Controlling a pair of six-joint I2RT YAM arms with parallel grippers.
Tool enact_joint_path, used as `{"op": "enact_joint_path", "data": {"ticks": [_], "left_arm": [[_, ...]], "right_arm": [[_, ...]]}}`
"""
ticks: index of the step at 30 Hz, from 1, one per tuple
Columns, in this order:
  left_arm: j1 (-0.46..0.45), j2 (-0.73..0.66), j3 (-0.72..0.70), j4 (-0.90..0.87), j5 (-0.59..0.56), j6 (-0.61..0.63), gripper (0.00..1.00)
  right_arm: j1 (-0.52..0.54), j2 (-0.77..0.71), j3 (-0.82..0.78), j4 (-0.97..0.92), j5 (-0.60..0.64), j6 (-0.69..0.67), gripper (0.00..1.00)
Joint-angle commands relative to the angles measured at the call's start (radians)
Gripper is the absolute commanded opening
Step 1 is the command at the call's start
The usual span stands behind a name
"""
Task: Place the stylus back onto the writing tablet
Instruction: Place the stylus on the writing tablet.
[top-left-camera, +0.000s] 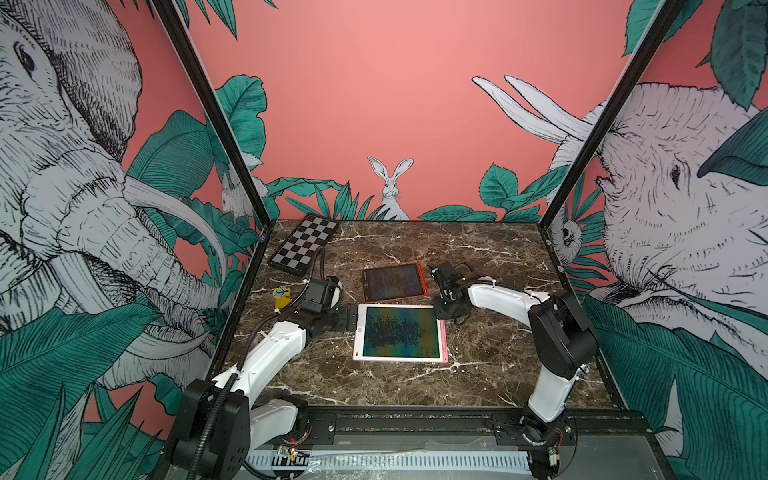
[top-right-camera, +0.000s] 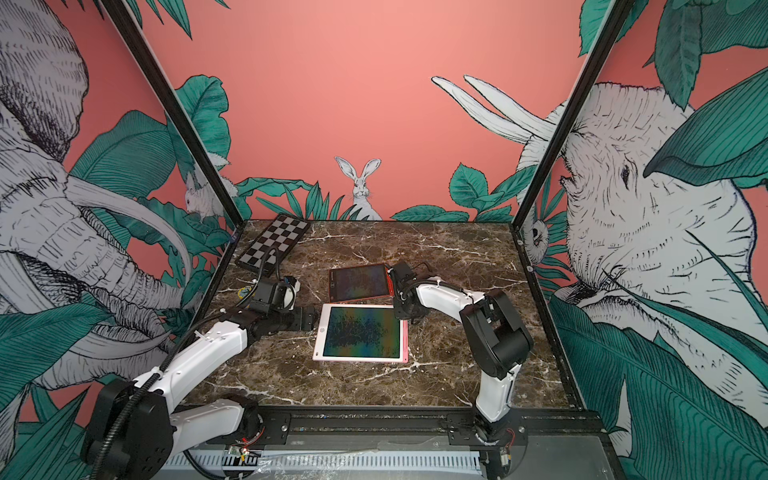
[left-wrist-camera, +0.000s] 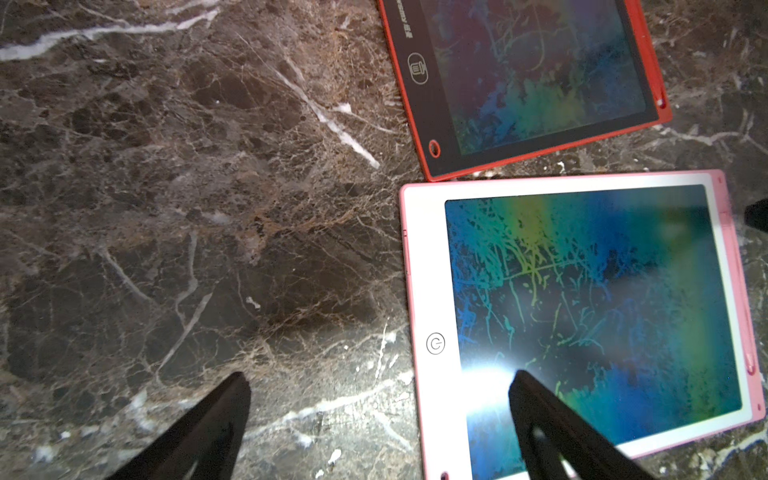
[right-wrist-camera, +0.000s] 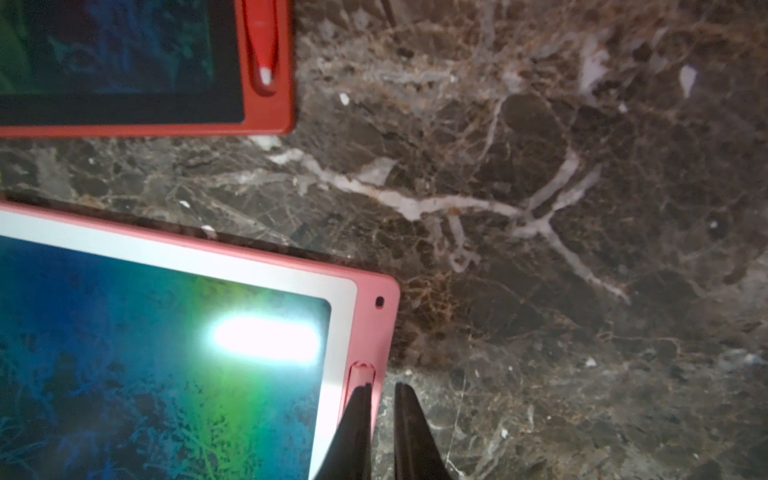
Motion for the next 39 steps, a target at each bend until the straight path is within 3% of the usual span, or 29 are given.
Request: {"op": "enact_joint_path", "data": {"ticks": [1, 19, 30, 39], "left_arm": [[-0.003, -0.011, 0.001, -0.010, -0.007, 0.003, 0.99], [-0.004, 0.014, 0.019, -0.006, -0.001, 0.003, 0.99], [-0.004, -0.015, 0.011, -0.007, 0.001, -0.009, 0.99], [-0.003, -0.040, -0.010, -0.001, 0.001, -0.017, 0.99]], "right_arm": [[-0.003, 0.022, 0.013, -0.028, 0.013, -0.006, 0.15], [-0.003, 0.053, -0.012, -0.024, 0.021, -0.008, 0.15], [-0.003, -0.154, -0.053, -0.027, -0.050, 0.009, 0.18], [0.037, -0.282, -0.185, -0.041, -0.073, 0.072, 0.19]]}}
